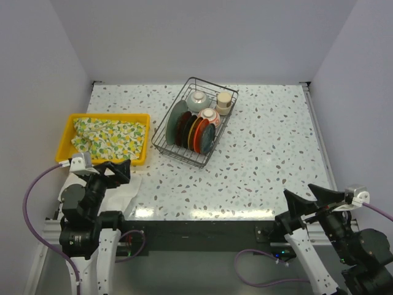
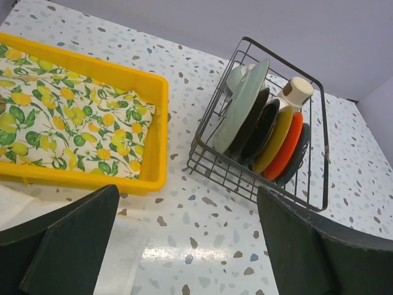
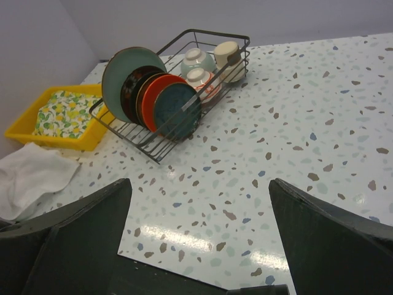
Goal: Unload the mixed dishes from the dish rack
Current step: Pick up the plate from the dish rack.
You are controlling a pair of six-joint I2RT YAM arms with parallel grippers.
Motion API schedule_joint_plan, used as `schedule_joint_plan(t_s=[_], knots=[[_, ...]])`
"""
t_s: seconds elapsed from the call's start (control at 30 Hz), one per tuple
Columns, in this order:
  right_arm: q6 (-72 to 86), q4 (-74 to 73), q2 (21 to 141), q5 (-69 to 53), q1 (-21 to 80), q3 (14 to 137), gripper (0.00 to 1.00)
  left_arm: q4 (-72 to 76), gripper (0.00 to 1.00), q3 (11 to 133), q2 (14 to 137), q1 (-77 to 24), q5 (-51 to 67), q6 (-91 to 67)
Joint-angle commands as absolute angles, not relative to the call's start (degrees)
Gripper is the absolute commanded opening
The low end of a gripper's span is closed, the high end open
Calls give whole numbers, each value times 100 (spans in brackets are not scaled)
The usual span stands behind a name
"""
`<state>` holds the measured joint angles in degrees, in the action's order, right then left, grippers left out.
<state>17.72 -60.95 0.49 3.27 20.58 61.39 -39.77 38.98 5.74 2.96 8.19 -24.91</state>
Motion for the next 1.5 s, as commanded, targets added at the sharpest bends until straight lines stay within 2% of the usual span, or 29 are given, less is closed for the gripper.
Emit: schedule_joint_plan(t_s=[0.0, 0.37, 0.83, 0.97, 1.27, 1.47], knots=[[1696, -6047, -114, 395, 2065, 6205, 99, -3569, 100, 3885, 764, 281, 975, -2549], [1793, -6223, -114, 553, 2083, 6310, 99, -3217, 100, 4148, 1704, 281, 1441, -2329], [1969, -6240, -62, 378, 2074, 6100, 99, -2128, 100, 5203, 3743, 237, 1819, -2048], [1969, -6161, 237, 378, 2074, 6064, 98, -1750, 100, 5422, 4445, -121, 1793, -1934], [1819, -5845, 817, 351, 2074, 5836, 99, -1249, 100, 6046, 5895, -1211, 819, -1434], [2109, -5344, 1089, 335, 2083, 5362, 99, -1011, 99, 6503, 6686, -2002, -304, -1108]])
